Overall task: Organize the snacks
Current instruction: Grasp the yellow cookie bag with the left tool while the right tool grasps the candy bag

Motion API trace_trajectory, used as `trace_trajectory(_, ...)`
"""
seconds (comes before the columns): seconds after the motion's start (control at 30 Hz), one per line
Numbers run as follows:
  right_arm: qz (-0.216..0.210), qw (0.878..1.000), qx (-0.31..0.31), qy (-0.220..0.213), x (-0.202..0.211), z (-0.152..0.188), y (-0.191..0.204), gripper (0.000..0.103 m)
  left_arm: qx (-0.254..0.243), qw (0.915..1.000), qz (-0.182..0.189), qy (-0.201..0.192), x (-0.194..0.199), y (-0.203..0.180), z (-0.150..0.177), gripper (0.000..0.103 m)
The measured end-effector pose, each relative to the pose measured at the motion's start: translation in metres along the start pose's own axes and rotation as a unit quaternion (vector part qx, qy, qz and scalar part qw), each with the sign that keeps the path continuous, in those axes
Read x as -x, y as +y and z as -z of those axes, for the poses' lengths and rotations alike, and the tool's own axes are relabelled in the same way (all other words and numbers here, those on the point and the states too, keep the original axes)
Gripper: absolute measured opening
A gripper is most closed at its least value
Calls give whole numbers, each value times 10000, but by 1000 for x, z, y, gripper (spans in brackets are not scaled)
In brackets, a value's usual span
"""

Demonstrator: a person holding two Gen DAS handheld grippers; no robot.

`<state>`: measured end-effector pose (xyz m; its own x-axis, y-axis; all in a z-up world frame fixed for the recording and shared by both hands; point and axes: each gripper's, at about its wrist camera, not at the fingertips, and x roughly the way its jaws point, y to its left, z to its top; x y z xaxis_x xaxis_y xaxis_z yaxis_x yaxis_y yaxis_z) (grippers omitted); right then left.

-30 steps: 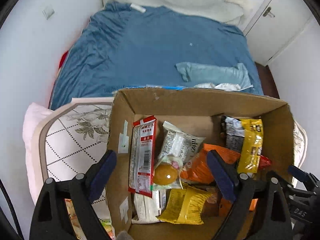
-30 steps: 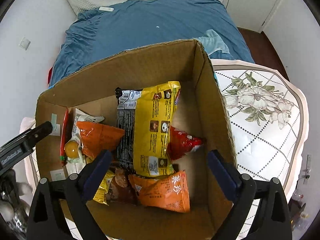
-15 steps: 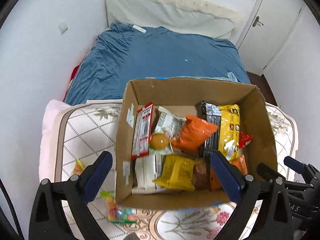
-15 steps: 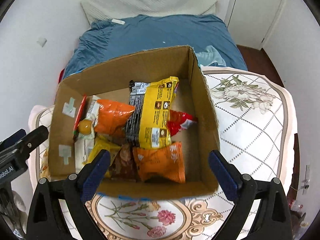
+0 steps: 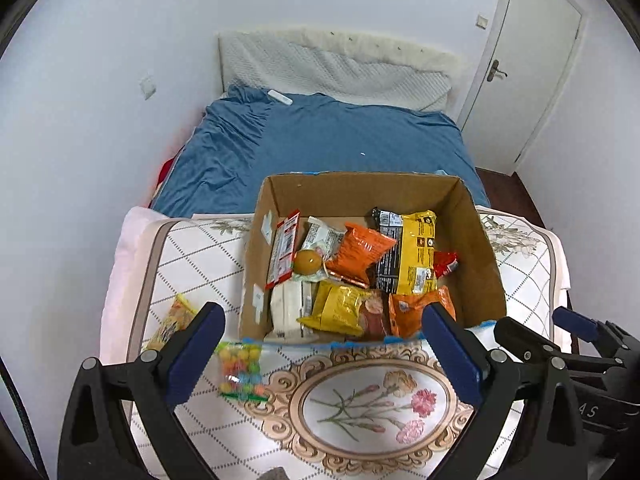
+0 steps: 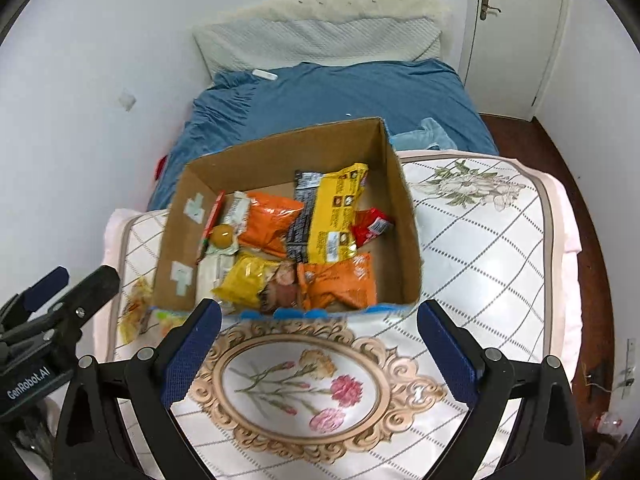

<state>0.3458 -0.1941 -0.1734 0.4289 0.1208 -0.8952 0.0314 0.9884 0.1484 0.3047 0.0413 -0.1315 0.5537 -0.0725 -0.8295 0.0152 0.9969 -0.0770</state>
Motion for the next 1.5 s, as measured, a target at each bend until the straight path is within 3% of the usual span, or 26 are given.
trace_trajectory(0.2,-574,9978,-176,285,0,30,18,100,90,9987,-507,18,17,33,29,101)
trace_trajectory(0.27,-950,9932,-267,617,-22,48,38,100,163,9968,-761,162,13,54,41,101)
trace_trajectory(0.4,-1277,9859,-337,1029,-56,69,66,100,418,9908,-1172,532,-6,101,60,101)
trace_trajectory(0.67,-1400,9765,-334,1603,-144,104,138,100,525,9755,-1838,1086,-61,172,87,101)
trace_trajectory(0.87,-1357,9744,-365,1755,-199,108,179,100,245,9706,-1986,1340,-96,199,84,101)
trace_trajectory(1.03,-1283,9739,-454,1817,-229,107,200,96,-30,9699,-1877,1553,-124,214,77,101)
trace_trajectory(1.1,-1259,9725,-517,1889,-239,108,204,89,-86,9700,-1763,1670,-134,218,73,101)
trace_trajectory(1.17,-1162,9729,-512,1932,-246,111,207,72,-117,9710,-1548,1820,-143,219,68,101)
trace_trajectory(1.27,-1063,9753,-422,1888,-246,113,207,64,-196,9712,-1229,2032,-163,218,63,101)
trace_trajectory(1.5,-1043,9736,-427,1986,-239,118,194,64,-300,9626,-615,2621,-211,208,61,101)
